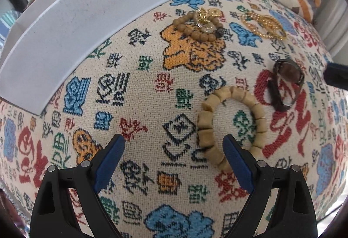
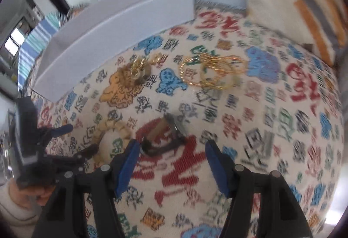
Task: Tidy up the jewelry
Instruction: 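Grasp the beige wooden bead bracelet with the left tool while the right tool grasps the black leather bracelet, then carry both bracelets into the white box and open both tools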
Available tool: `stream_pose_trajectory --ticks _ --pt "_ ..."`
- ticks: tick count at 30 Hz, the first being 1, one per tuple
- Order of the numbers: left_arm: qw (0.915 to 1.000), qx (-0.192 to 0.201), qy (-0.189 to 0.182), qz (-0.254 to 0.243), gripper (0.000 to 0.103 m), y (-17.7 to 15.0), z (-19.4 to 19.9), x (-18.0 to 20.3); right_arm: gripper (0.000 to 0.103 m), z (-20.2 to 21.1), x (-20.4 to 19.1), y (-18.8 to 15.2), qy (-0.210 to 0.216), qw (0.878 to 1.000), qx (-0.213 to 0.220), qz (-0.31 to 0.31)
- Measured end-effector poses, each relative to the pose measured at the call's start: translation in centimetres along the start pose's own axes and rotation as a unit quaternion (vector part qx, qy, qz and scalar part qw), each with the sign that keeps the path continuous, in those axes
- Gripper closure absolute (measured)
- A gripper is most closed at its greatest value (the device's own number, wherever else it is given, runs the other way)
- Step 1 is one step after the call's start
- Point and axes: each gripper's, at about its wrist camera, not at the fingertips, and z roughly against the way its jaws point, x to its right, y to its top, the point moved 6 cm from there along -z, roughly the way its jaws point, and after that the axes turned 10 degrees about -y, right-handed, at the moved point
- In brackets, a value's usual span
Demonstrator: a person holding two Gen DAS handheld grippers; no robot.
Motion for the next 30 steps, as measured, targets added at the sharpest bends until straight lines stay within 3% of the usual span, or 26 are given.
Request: stream_pose_trajectory --ticks 3,4,6,7,9,11,12,13,18,23,30 --pt "1.0000 -0.009 -0.003 0.000 0.015 -0.2 -0.6 0.2 0.049 -3.1 -1.3 1.6 -0.019 0.999 -0.032 0.040" --pt "0.9999 -0.011 -0.004 -0.003 0.017 -0.3 -0.8 0.4 0.061 -4.2 -1.6 1.8 -0.027 0.997 -0.043 0.051" --pt "0.9999 -0.010 0.006 -0.010 0.019 -0.3 -1.0 0.7 0.071 -6.0 -1.9 1.9 -0.036 0.995 -0.065 0.067" --pt "0.9998 -0.010 0.008 -0.014 0.022 -0.3 -1.0 1.0 0.082 -6.5 -1.9 1.9 -0.037 0.994 -0.072 0.069" --pt "0.9997 -0.007 0.006 -0.025 0.035 -0.4 -0.8 1.5 0.088 -6.3 -1.6 1.8 -0.046 0.994 -0.066 0.069" --pt "0.9992 0.001 0.006 -0.040 0.071 -0.2 -0.3 2.1 0.092 -5.3 -1.4 1.6 -0.042 0.996 -0.055 0.063" --pt "0.9990 0.003 0.005 -0.045 0.084 -0.1 -0.2 2.3 0.092 -4.7 -1.2 1.5 -0.037 0.996 -0.049 0.058" --pt "0.9990 0.001 -0.006 -0.045 0.090 0.1 -0.1 2.3 0.092 -3.8 -1.0 1.3 -0.037 0.997 -0.041 0.054" --pt "0.9970 0.011 -0.076 -0.015 0.090 0.8 1.6 1.6 0.092 0.3 -0.1 0.1 -0.023 0.999 -0.009 0.029" --pt "0.9903 0.035 -0.134 0.016 0.090 1.4 6.2 0.5 0.092 2.7 0.2 -0.7 -0.010 1.000 0.007 0.018" --pt "0.9815 0.082 -0.170 0.034 0.090 3.1 13.7 -1.5 0.092 5.3 -1.3 0.2 0.003 0.999 0.032 0.019"
